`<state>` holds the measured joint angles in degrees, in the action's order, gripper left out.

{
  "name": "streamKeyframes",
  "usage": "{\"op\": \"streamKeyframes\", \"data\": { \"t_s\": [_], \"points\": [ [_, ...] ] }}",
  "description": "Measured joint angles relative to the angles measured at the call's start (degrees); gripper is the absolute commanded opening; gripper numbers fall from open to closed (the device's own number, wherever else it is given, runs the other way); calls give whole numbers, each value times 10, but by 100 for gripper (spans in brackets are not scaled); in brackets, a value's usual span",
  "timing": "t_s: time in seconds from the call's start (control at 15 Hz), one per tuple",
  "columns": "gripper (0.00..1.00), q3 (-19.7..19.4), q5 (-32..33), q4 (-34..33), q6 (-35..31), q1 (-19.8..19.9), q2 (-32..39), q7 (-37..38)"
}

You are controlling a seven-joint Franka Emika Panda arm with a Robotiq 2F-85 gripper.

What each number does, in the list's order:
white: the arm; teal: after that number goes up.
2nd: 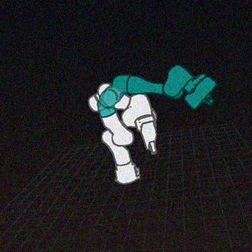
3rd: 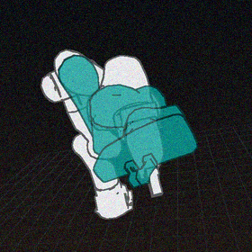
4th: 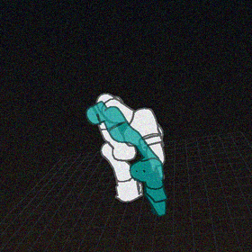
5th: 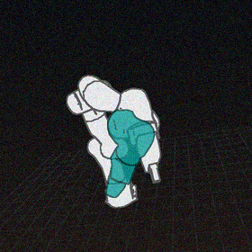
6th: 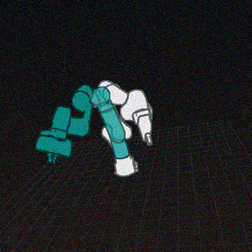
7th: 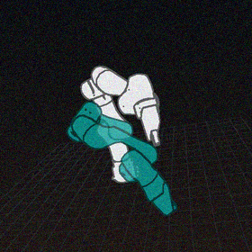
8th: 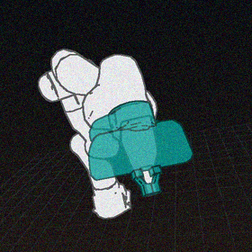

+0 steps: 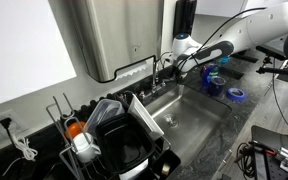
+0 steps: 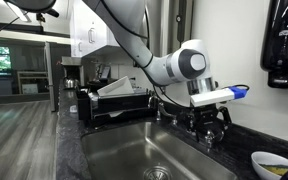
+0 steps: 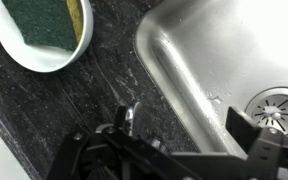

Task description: Open the tap of the sink.

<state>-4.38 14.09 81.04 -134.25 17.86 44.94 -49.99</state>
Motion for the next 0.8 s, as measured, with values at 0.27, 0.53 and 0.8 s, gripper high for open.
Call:
{"op": "streamKeyframes", "data": {
  "t_s": [0.27, 0.53, 0.8],
  "points": [
    [100, 5, -2, 0, 7, 0, -6, -5],
    [100, 7, -13, 0, 21, 0, -10, -18],
    [100, 8, -22, 0, 28, 0, -11, -27]
  ]
}}
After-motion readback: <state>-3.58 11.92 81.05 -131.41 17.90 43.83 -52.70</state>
